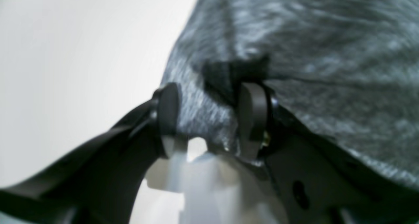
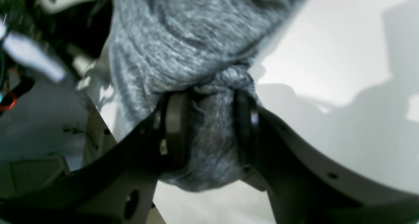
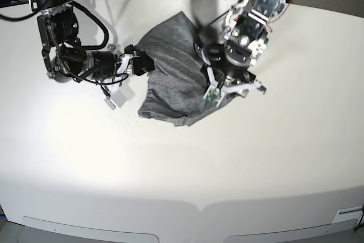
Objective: Fold the T-shirt properly
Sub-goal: 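Release the shirt and lift both grippers away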
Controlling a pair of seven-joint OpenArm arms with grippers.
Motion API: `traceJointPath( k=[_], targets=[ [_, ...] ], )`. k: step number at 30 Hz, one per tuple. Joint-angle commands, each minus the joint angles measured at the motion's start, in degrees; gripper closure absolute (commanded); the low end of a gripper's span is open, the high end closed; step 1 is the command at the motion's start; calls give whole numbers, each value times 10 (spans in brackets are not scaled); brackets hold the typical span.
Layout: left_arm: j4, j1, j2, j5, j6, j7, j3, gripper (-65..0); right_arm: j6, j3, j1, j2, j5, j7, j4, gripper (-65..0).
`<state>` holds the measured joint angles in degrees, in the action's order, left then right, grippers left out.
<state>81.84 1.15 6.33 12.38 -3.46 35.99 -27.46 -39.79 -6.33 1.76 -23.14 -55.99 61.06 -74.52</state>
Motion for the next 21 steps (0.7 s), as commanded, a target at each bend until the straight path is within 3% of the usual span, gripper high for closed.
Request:
traceJointPath(
  k=[1, 6, 15, 21],
  targets=[
    [-33, 3, 9, 3, -11, 89, 0, -290, -2, 1, -2, -7, 12, 34, -2, -237],
    [-44, -35, 9, -9, -11, 80, 0, -290, -2, 1, -2, 3, -33, 45, -2, -237],
    [-44, -82, 9, -37, -28, 85, 0, -290, -2, 1, 1, 65, -30, 45, -2, -237],
    [-40, -92, 9, -35, -28, 104, 0, -290, -2, 12, 22, 68, -26, 45, -2, -237]
  ],
)
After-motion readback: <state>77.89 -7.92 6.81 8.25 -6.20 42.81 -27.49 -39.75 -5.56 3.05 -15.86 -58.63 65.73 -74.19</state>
